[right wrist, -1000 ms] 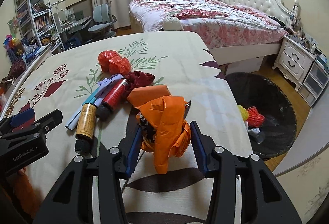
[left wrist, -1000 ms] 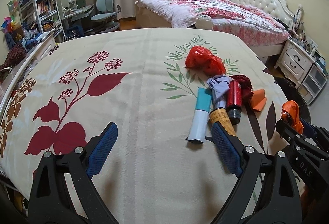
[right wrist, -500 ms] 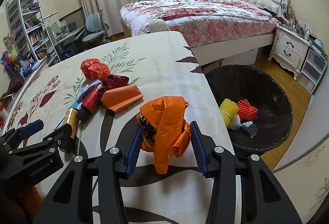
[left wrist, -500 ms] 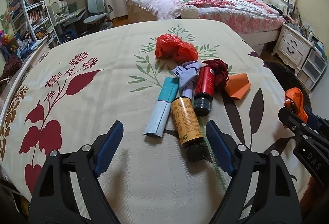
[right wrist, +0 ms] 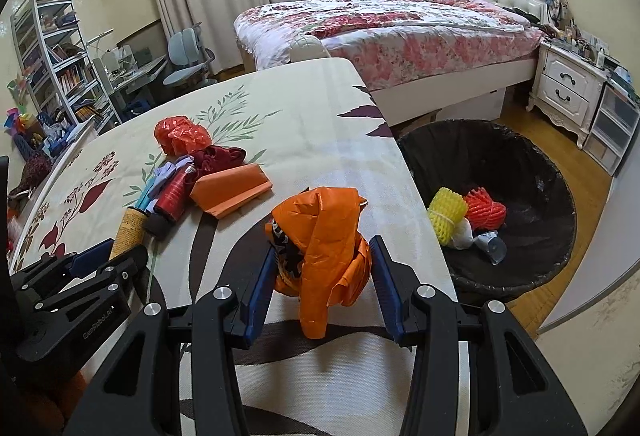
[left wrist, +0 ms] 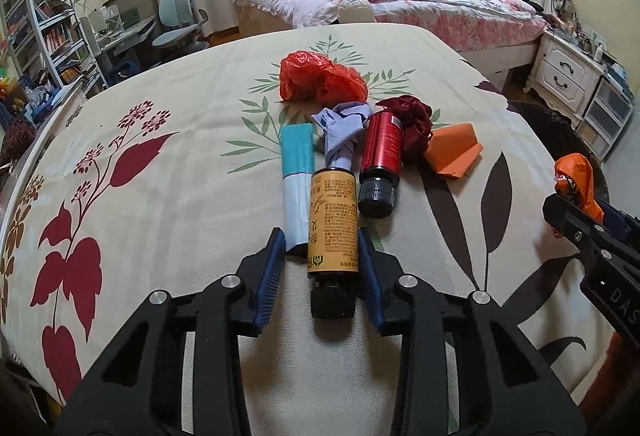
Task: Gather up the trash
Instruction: 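Grasp the orange plastic bag with the right tool while the left tool grasps the tan bottle, then carry the orange bag and tan bottle over the black bin and open both tools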
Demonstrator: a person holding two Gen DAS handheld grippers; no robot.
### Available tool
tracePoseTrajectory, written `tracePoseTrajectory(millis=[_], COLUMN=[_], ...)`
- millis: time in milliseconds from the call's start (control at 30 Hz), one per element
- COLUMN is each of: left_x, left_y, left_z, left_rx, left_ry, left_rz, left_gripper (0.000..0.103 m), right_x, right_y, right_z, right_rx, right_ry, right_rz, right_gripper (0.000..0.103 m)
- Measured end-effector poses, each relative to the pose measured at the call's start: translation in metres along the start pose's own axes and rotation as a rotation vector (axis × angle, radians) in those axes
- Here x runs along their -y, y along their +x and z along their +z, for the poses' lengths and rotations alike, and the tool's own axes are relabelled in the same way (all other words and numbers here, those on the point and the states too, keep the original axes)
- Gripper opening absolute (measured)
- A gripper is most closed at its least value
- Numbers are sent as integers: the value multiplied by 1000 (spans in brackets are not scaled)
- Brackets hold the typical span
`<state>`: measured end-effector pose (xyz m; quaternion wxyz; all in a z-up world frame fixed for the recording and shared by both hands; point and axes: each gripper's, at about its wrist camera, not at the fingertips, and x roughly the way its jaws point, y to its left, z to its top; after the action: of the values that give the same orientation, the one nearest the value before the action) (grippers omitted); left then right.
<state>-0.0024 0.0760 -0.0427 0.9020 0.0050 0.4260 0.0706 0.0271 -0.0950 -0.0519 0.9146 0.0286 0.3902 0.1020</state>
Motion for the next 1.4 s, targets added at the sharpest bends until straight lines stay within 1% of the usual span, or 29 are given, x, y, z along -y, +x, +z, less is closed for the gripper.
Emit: tracePoseTrajectory(millis=[33, 233, 433, 600, 767, 933, 1067, 1267, 1400], left_x=[-1, -6, -11, -14, -8, 5, 21, 56, 81], left_y=[0, -2, -11, -20, -26, -30, -27, -15, -6], left_z=[0, -2, 0, 6, 13, 24, 34, 53, 63], left_rx=[2, 3, 33, 60, 82, 116, 135, 151, 154], left_ry=[-2, -15, -26, -24, -14, 10, 33, 75, 107], left_rz=[-28, -69, -101, -109, -125, -143, -168, -215, -243], left_gripper=[23, 23, 23, 23, 23, 23, 23, 23, 23], right_x=[0, 0, 0, 1, 6, 16, 32, 62, 81], right_y=[0, 0, 0, 0, -2, -7, -11, -10, -3], right_z=[0, 0, 0, 1, 4, 12, 20, 35, 43], right_rx=[-1, -1, 0, 3, 10, 32, 54, 85, 82], right_ry=[-1, -1, -1, 1, 5, 10, 21, 49, 64], right_rz=[-1, -1, -2, -4, -19, -53, -96, -168, -213], right_gripper=[46, 46, 46, 46, 46, 46, 46, 46, 46])
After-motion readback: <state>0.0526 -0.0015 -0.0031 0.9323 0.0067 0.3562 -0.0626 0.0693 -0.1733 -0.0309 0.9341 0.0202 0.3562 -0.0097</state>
